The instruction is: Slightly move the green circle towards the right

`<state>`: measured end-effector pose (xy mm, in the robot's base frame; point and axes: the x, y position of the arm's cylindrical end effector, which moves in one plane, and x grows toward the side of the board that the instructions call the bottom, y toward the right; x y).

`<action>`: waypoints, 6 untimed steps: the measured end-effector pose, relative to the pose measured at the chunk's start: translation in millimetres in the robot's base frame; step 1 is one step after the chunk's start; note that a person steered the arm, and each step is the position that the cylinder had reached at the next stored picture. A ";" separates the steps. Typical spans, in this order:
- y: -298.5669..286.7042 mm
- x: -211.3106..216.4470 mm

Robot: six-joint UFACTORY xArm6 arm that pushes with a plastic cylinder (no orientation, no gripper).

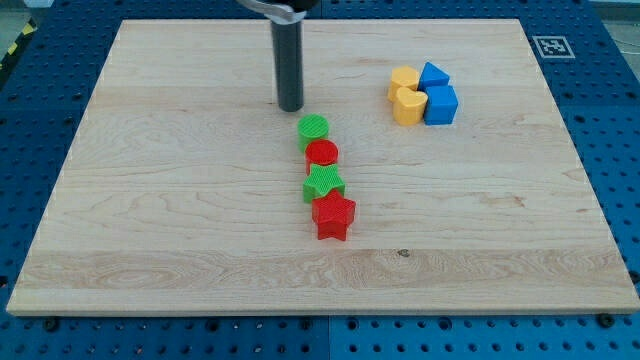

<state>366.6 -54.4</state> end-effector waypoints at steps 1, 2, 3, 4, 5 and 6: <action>-11.4 13.1; -11.1 30.9; 1.9 33.6; 28.6 36.0; 22.9 45.6; 11.6 48.4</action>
